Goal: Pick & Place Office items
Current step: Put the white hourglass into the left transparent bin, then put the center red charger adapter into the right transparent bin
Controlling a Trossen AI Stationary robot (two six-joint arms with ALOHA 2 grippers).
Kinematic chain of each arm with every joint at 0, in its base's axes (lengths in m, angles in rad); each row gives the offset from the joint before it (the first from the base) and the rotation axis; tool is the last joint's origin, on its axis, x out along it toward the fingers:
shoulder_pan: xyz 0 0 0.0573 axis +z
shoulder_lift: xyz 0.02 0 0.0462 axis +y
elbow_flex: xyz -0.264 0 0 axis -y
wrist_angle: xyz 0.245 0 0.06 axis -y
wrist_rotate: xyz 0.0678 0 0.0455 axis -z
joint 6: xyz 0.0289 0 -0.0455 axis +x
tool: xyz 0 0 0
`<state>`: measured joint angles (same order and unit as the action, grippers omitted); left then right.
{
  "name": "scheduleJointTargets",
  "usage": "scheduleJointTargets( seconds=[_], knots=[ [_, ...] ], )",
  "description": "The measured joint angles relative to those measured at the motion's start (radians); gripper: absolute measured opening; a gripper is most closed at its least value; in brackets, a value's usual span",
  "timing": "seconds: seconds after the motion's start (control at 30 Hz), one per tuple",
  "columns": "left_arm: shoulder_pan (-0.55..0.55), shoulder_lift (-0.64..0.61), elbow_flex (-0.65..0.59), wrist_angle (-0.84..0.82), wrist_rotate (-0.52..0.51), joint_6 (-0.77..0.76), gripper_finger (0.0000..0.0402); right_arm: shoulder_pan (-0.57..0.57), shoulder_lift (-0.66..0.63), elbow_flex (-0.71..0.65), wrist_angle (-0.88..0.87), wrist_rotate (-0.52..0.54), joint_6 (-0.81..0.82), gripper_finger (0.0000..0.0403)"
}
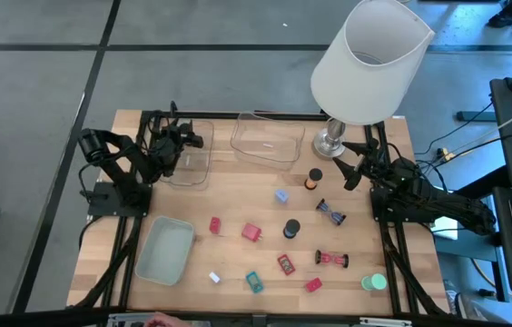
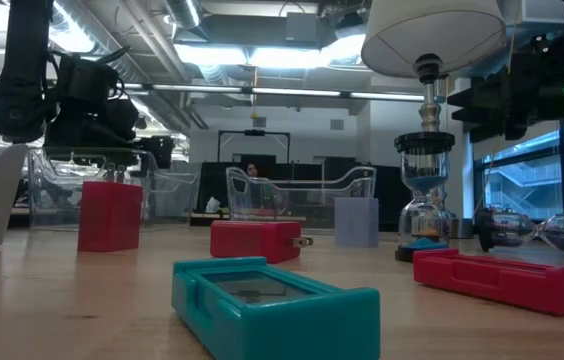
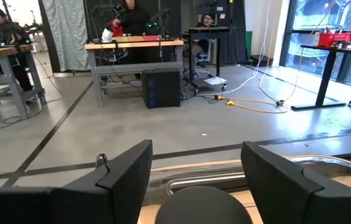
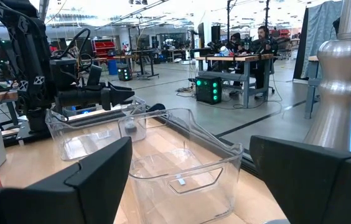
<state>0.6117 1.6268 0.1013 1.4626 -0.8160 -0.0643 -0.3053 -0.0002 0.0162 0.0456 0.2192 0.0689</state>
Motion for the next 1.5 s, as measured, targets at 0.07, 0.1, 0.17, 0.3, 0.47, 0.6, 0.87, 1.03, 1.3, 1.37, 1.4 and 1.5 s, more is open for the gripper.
scheduleJointTargets(
  seconds=[0.07, 0.1, 0.17, 0.3, 0.47, 0.6, 0.87, 1.03, 1.3, 1.37, 1.4, 1.5],
  knots=[
    [0.000, 0.000, 0.000, 0.000, 0.000, 0.000, 0.0244, 0.000, 0.000, 0.000, 0.000, 0.000, 0.000, 0.0327],
    [0.000, 0.000, 0.000, 0.000, 0.000, 0.000, 0.0244, 0.000, 0.000, 0.000, 0.000, 0.000, 0.000, 0.0327],
    [0.000, 0.000, 0.000, 0.013, 0.001, 0.000, 0.0244, 0.000, 0.000, 0.000, 0.000, 0.000, 0.000, 0.0327],
    [-0.025, -0.009, 0.000, 0.104, 0.016, 0.074, 0.0244, 0.000, 0.000, 0.000, 0.000, 0.000, 0.000, 0.0327],
    [-0.114, -0.135, 0.013, 0.103, 0.027, 0.240, 0.0244, 0.000, 0.000, 0.000, 0.000, 0.000, 0.000, 0.0327],
    [-0.234, -0.242, 0.039, 0.070, 0.051, 0.371, 0.0244, 0.000, 0.000, 0.000, 0.000, 0.000, 0.000, 0.0327],
    [-0.426, -0.344, 0.316, -0.571, 0.083, 0.376, 0.0244, 0.000, 0.000, 0.000, 0.000, 0.000, 0.000, 0.0327],
    [-0.472, -0.301, 0.555, -1.120, 0.220, 0.168, 0.0244, 0.000, 0.000, 0.000, 0.000, 0.000, 0.000, 0.0327],
    [-0.585, -0.108, 0.703, -1.300, 0.366, 0.115, 0.0254, 0.000, 0.000, 0.000, 0.000, 0.000, 0.000, 0.0327],
    [-0.623, -0.062, 0.725, -1.300, 0.379, 0.119, 0.0263, 0.000, 0.000, 0.000, 0.000, 0.000, 0.000, 0.0327],
    [-0.643, -0.043, 0.735, -1.305, 0.390, 0.120, 0.0267, 0.000, 0.000, 0.000, 0.000, 0.000, 0.000, 0.0327],
    [-0.707, 0.007, 0.775, -1.345, 0.427, 0.119, 0.0282, 0.000, 0.000, 0.000, 0.000, 0.000, 0.000, 0.0327]
  ],
)
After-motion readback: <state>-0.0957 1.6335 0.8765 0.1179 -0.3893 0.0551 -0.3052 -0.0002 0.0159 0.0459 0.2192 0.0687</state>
